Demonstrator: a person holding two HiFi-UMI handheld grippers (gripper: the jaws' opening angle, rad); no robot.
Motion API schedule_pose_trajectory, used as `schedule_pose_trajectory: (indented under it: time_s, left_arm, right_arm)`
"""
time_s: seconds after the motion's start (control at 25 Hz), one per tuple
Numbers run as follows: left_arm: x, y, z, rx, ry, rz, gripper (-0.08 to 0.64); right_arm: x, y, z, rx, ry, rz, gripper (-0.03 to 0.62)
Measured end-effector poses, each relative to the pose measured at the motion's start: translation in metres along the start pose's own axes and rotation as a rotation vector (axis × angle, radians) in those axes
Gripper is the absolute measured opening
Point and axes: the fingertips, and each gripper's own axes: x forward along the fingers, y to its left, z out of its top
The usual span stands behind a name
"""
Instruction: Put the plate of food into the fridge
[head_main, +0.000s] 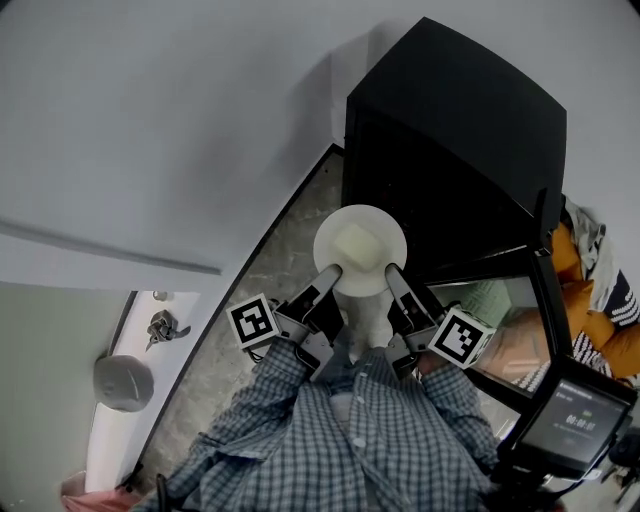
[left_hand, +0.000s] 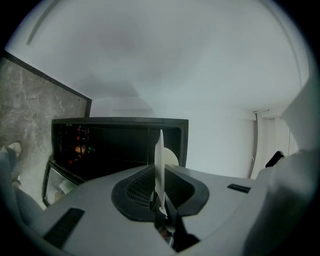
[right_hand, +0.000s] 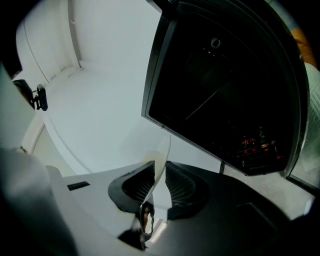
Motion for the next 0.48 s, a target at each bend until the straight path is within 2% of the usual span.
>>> schedule_pose_trajectory:
  time_s: [0.28, 0.48]
  left_arm:
    - [-0.021, 0.004, -0.023, 0.01, -0.062, 0.012, 0.044]
    - [-0.044, 0.009, -0.039, -0.003, -0.087, 0.054, 0.043]
  right_arm:
    - [-0.02, -0.002, -0.017, 0.005, 0.063, 0.002, 0.072]
    - [-0.035, -0.002, -0.04, 0.047, 0.099, -0.009, 0.072]
